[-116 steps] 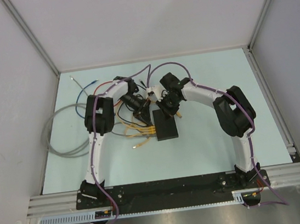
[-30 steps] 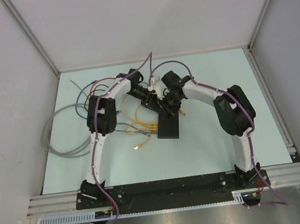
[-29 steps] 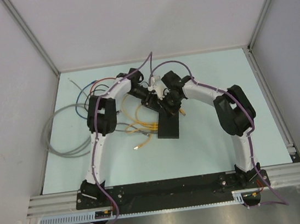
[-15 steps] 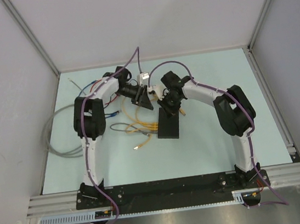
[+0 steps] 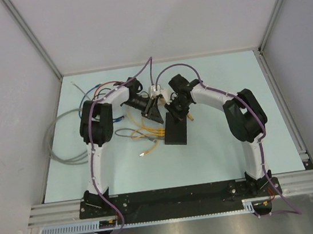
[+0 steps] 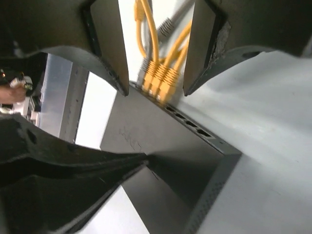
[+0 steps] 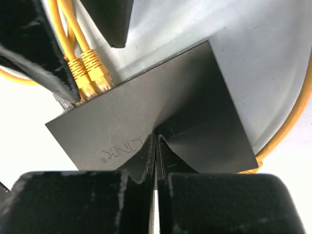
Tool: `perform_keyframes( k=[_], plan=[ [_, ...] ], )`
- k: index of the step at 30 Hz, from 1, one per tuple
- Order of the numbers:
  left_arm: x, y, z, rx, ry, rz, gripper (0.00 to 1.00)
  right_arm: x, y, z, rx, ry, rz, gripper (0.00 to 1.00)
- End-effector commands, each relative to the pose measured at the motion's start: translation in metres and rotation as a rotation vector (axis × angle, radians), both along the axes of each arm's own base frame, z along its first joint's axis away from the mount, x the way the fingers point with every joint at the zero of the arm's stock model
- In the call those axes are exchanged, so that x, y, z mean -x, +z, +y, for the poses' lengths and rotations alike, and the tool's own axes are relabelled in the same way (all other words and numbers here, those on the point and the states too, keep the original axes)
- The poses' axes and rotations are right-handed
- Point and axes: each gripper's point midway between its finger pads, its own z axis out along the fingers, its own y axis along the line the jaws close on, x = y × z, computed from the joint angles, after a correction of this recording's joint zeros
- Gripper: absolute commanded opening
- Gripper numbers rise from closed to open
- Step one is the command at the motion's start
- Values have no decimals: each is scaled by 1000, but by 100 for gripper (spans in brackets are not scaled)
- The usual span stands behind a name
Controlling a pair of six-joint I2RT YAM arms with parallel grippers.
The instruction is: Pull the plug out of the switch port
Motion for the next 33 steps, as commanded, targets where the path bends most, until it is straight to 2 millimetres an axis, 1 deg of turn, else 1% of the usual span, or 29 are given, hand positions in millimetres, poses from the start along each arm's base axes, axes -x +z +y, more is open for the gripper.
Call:
perform_keyframes(
  k=[1, 4, 6, 12, 15, 18, 19, 20, 22, 23, 25, 26, 27, 29, 30, 33],
  plan=[
    [5, -18, -18, -30, -2, -22, 54, 31, -61, -36, 205, 39, 112, 0],
    [14, -26, -22, -36, -15, 1, 55, 35, -61, -36, 203, 44, 120, 0],
    [21, -27, -23, -35, -30, 10, 55, 36, -61, -36, 202, 42, 123, 0],
    [26, -36, -20, -69, -39, 0, 54, 38, -63, -35, 201, 41, 134, 0],
    [29, -40, -16, -79, -46, 12, 52, 38, -63, -35, 202, 42, 132, 0],
    [27, -40, -12, -89, -40, 26, 50, 39, -62, -37, 209, 45, 130, 0],
    [24, -42, -8, -93, -30, 40, 49, 39, -62, -37, 210, 49, 129, 0],
    [21, -39, -7, -91, -25, 47, 49, 39, -61, -38, 212, 50, 129, 0],
    [15, -39, -1, -84, -11, 47, 48, 37, -59, -39, 209, 50, 124, 0],
    [14, -38, 1, -84, -9, 48, 47, 38, -59, -41, 209, 46, 128, 0],
    [16, -42, 4, -89, -32, 53, 46, 37, -57, -40, 207, 45, 124, 0],
    [16, -34, 4, -92, -47, 77, 45, 38, -57, -41, 206, 46, 126, 0],
    [18, -42, 5, -87, -69, 92, 43, 39, -57, -41, 208, 46, 129, 0],
    [18, -40, 4, -84, -77, 110, 40, 39, -56, -41, 207, 47, 127, 0],
    [18, -41, 3, -81, -78, 111, 37, 39, -56, -40, 207, 49, 127, 0],
    [16, -40, 2, -75, -68, 100, 34, 39, -55, -40, 210, 51, 121, 0]
  ],
)
